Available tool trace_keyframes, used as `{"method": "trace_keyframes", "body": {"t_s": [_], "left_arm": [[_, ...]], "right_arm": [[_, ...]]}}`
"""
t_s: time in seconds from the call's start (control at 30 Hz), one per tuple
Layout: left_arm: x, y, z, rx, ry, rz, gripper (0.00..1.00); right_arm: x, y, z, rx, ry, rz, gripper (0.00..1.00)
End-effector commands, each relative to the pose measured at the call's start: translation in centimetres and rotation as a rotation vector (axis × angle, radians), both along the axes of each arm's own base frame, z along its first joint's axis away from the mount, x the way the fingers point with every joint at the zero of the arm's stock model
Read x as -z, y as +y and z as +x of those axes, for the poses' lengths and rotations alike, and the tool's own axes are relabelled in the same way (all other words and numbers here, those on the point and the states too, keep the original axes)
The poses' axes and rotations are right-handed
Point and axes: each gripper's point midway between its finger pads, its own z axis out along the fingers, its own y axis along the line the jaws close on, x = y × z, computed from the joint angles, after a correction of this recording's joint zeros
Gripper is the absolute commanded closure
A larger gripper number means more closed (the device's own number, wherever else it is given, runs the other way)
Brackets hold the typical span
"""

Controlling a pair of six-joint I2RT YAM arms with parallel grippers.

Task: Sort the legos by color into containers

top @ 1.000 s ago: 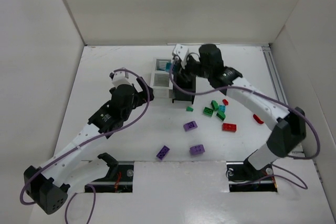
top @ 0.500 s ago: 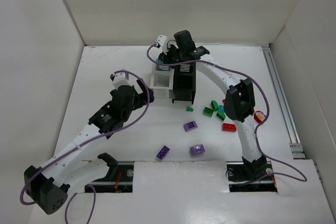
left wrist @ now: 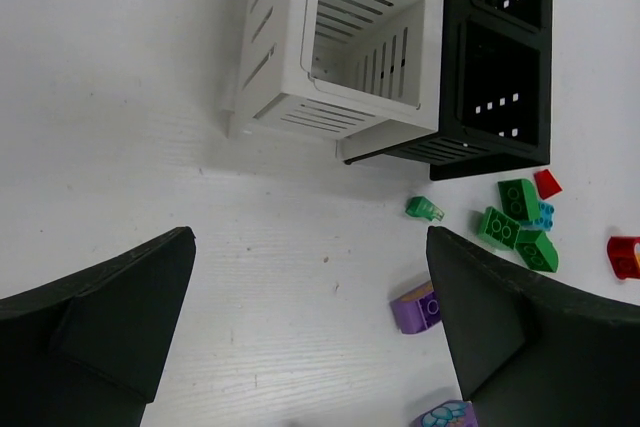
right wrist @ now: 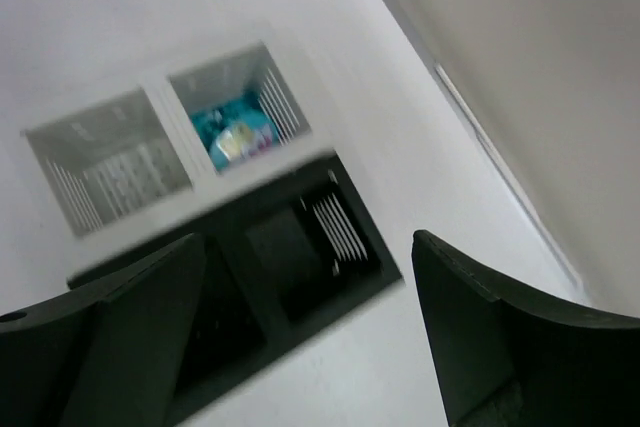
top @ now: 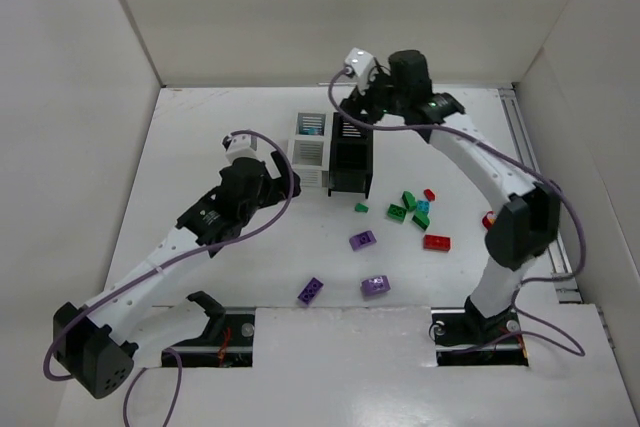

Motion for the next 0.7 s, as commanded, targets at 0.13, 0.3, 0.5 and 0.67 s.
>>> {"method": "trace_keyframes", "body": {"t_s": [0.13, 0.3, 0.5, 0.67], "left_arm": [[-1.5, -1.2, 0.3, 0.048, -0.052, -0.036, 0.00], [-0.6, -1.6, 0.3, 0.074, -0.032, -0.025, 0.00], [0.7, -1.7, 0.1, 0.088, 0.001, 0.000, 0.00], [1.2, -1.7, 0.2, 0.088, -0.001, -0.001, 0.00]], "right_arm": [[3.8, -18.2, -4.9, 0.659, 0.177, 0.085, 0.11], [11.2, -25.2, -10.8, 0.890, 0.334, 0.002, 0.17], [15.7, -25.9, -12.5, 0.912, 0.465, -0.063, 0.21], [18.9, -24.9, -13.6, 0.866, 0.553, -0.061, 0.22]]}}
